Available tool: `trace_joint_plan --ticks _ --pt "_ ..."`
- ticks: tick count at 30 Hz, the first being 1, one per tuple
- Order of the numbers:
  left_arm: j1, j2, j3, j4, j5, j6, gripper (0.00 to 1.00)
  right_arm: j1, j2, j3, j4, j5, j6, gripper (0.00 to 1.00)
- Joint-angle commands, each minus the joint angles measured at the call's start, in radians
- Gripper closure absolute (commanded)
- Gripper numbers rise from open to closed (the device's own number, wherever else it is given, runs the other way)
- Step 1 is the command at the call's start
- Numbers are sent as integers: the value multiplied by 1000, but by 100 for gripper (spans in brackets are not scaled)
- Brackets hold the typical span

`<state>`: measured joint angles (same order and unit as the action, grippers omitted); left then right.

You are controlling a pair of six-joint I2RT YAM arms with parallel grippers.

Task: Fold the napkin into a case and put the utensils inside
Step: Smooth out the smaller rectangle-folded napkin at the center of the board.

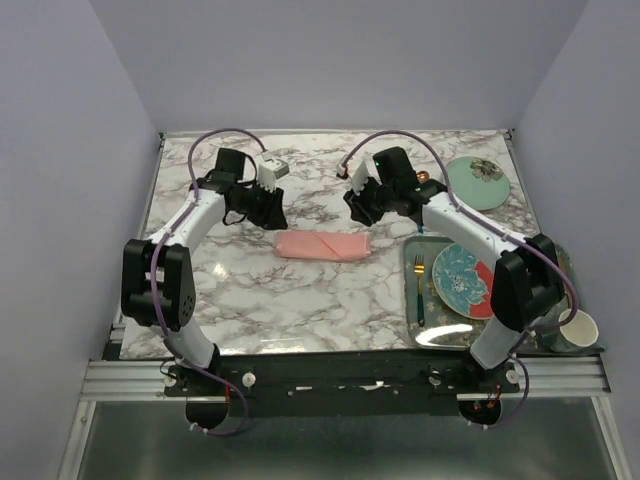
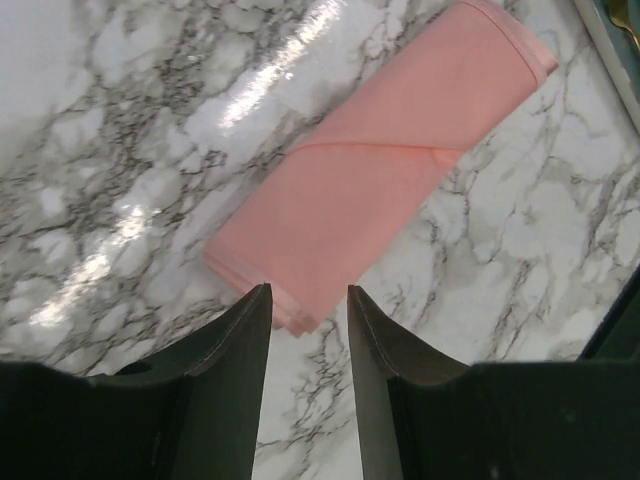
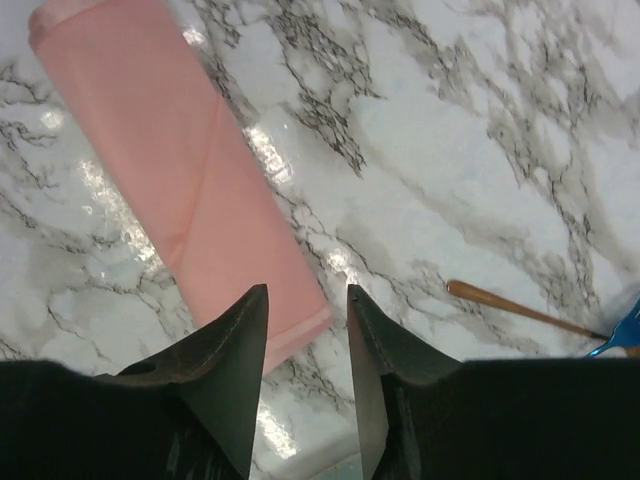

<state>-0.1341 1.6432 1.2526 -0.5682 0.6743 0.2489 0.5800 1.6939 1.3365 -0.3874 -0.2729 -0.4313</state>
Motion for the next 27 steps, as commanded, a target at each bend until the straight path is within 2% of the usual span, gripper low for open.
trace_joint_plan --ticks 1,5,13,20,24,27 --pt "-78 70 2 -21 65 -105 55 -29 76 10 -229 -132 65 57" --pt "-93 154 -2 -42 54 -140 59 -35 159 18 -268 -141 59 59" --pt "-94 236 -2 -120 -37 -108 60 -39 285 24 -320 -153 60 59" --pt "-87 282 27 -159 -73 -88 57 -35 270 4 -364 -239 48 57" --pt "-45 207 30 -145 17 -54 52 -39 236 58 -410 -305 49 54" --pt "-35 107 15 -165 15 64 51 -74 240 154 -438 -344 86 49"
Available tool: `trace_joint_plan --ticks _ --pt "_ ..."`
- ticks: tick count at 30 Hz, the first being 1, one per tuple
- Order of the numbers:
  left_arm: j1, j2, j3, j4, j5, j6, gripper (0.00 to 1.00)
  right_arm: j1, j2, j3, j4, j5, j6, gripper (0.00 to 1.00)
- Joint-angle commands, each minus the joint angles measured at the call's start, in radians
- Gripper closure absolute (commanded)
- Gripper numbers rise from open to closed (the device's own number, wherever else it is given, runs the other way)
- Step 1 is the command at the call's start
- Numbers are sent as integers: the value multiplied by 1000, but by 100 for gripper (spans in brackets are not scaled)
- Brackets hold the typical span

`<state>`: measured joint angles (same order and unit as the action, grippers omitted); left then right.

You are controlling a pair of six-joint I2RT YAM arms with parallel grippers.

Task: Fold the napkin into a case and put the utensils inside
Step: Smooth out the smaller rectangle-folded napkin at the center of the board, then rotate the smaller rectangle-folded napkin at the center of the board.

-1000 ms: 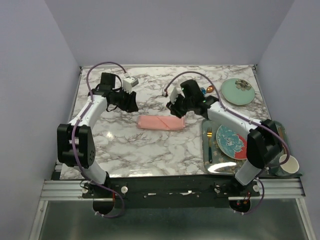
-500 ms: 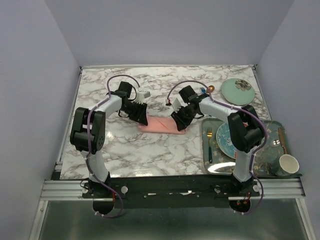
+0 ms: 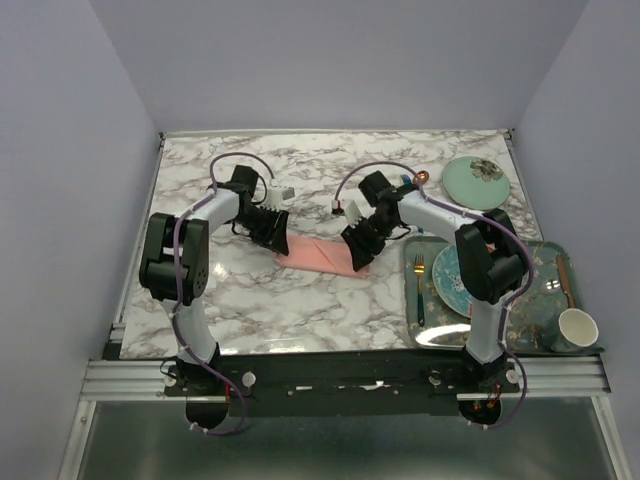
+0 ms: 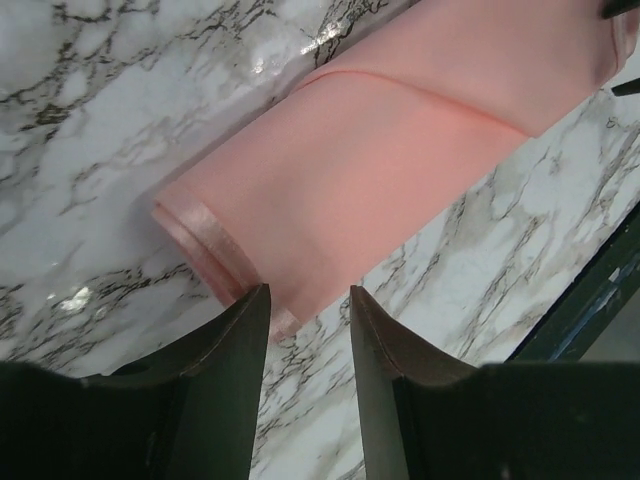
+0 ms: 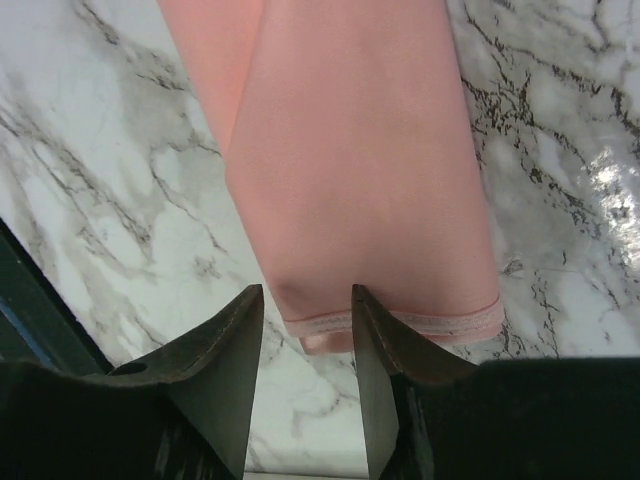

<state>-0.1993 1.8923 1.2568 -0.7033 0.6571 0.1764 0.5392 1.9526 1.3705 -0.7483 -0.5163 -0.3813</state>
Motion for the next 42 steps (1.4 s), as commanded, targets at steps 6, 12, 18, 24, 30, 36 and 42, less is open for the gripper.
trace_joint_plan --ticks 6,12,18,24,30,36,42 --pt "17 -231 -60 -156 -73 334 53 -85 64 294 -125 -80 22 28" --pt "-49 -217 -115 -133 -195 295 53 -93 167 407 -146 -88 4 19" --pt "-80 -141 -111 -67 -229 213 54 -90 244 449 -218 -126 -71 18" --pt "-80 -55 -31 7 -258 117 53 -88 197 291 -221 -162 -105 18" --pt "-80 59 102 57 -257 45 52 -47 126 145 -201 -229 -97 18" --pt "-78 165 246 65 -202 -6 48 16 118 110 -186 -329 -57 18" --pt "-80 206 265 76 -101 -51 47 82 134 96 -96 -393 51 17"
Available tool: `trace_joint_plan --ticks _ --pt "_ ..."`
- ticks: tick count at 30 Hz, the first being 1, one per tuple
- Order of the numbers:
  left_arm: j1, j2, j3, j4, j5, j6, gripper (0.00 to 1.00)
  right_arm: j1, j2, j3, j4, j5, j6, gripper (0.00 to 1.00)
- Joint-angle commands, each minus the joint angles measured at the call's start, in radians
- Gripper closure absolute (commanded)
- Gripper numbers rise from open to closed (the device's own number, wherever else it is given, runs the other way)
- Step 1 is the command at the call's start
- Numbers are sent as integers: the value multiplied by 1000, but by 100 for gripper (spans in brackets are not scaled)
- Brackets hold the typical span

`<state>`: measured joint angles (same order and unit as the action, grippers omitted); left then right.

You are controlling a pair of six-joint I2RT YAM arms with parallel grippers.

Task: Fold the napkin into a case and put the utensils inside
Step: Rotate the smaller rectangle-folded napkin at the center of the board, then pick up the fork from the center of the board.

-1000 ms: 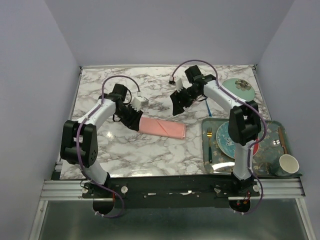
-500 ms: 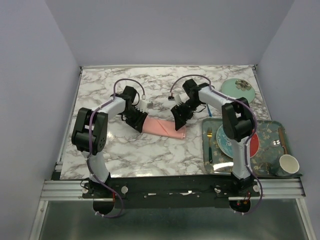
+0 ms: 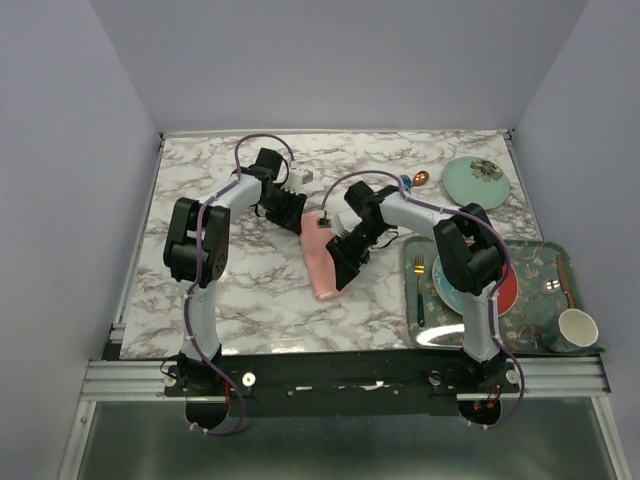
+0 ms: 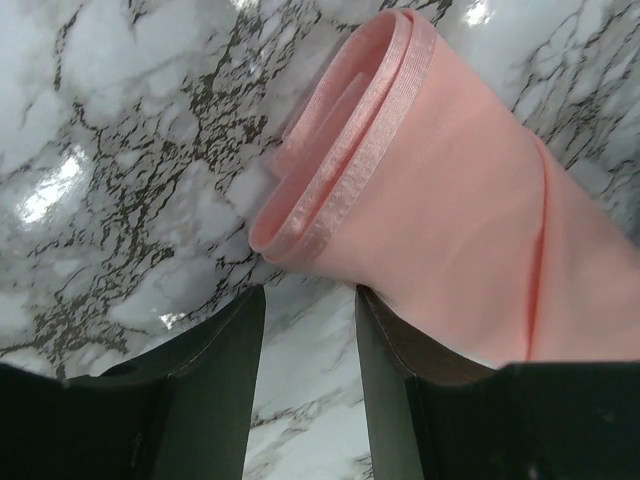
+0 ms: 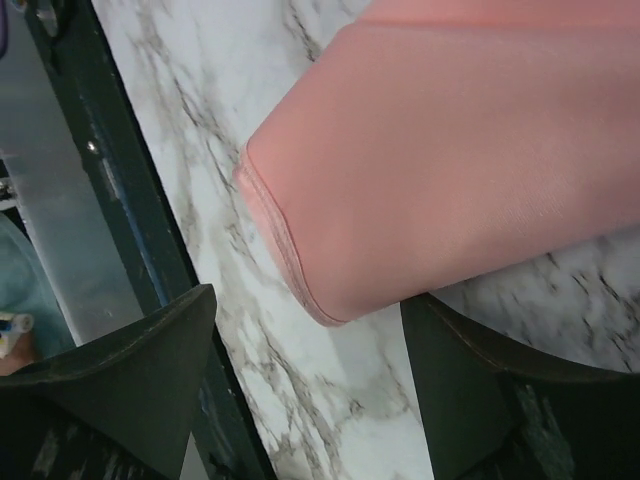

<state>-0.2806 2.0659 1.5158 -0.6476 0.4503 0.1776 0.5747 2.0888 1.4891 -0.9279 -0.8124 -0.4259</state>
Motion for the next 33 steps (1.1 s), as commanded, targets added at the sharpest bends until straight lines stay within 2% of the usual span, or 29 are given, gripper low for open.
trace_joint_plan --ticks 1,7,12,17,20,21,24,27,30,33 --pt "1 33 0 23 119 -59 47 51 -1 -38 124 -99 116 17" --pt "-8 43 -35 51 208 -95 47 56 -41 -115 202 -102 176 15" --pt "-5 4 -37 45 199 -104 46 21 -134 -109 175 -35 176 14" --pt "70 -212 -89 132 130 -141 43 -134 -269 -49 167 85 236 19" --pt "98 -349 -112 173 38 -102 39 -249 -296 34 175 238 265 22" --pt "109 -377 -124 181 1 -96 38 -294 -293 58 182 349 274 26" --pt "124 -458 -144 197 -15 -95 36 -354 -228 167 201 555 253 35" --pt "135 -492 -155 174 -24 -83 35 -392 -121 293 196 648 242 42" --pt "144 -507 -164 144 -32 -75 35 -401 -18 400 172 703 227 44" --pt "152 -521 -183 138 -33 -73 35 -406 51 439 167 737 217 44"
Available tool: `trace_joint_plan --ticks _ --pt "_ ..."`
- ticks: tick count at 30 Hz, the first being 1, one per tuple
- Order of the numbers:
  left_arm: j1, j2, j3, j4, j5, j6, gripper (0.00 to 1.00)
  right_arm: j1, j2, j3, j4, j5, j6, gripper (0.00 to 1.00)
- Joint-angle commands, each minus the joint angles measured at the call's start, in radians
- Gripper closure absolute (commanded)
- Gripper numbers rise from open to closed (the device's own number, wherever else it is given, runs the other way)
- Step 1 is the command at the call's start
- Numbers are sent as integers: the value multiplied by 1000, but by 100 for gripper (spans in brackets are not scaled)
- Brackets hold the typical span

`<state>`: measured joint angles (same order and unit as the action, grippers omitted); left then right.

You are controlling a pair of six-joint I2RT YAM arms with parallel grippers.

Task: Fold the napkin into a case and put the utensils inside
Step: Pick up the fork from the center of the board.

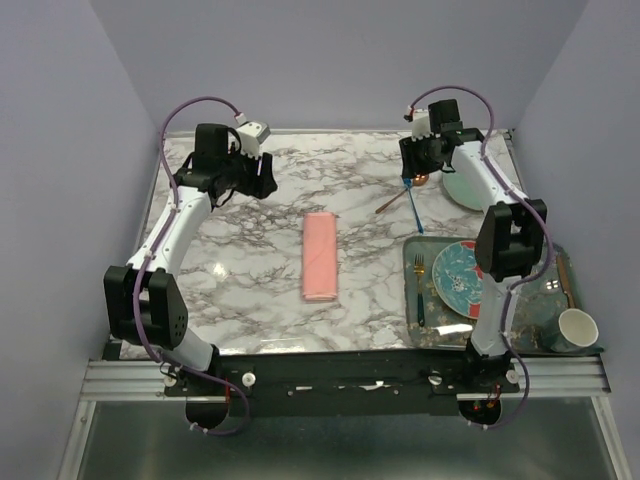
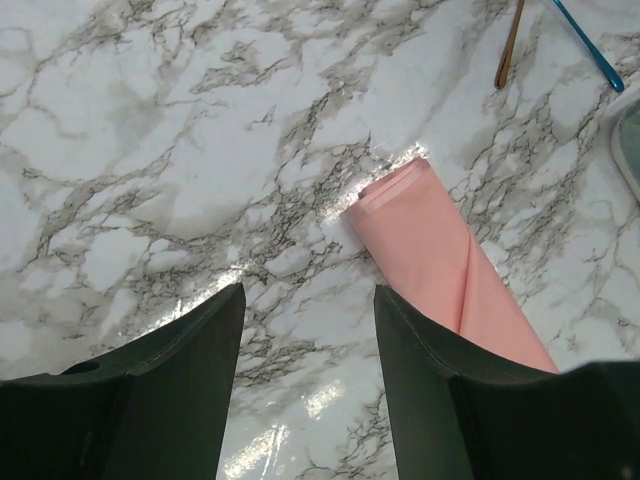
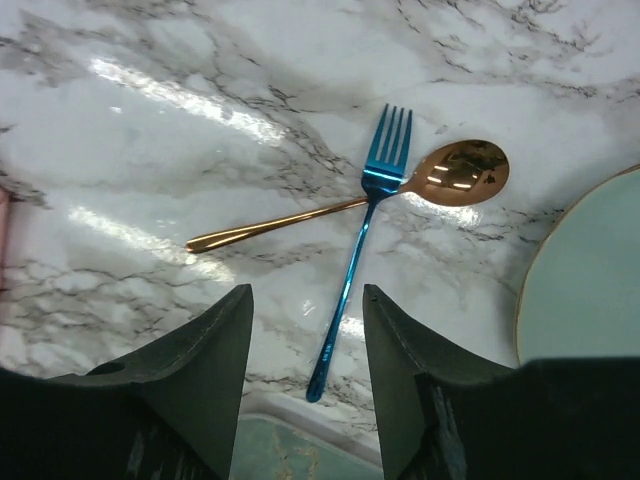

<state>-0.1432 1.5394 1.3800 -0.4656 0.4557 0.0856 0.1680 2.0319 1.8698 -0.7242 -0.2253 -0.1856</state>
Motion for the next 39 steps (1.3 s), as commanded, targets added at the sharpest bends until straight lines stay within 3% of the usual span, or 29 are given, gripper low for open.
trace_joint_plan --ticks 1,24,39 --pt "14 2 -50 -44 -40 22 35 -1 122 64 -37 153 -23 44" --pt "25 42 -18 -85 -49 22 35 -21 255 52 -24 136 -28 53" --pt "25 85 20 -105 -51 -3 34 -21 292 118 -214 159 -54 51"
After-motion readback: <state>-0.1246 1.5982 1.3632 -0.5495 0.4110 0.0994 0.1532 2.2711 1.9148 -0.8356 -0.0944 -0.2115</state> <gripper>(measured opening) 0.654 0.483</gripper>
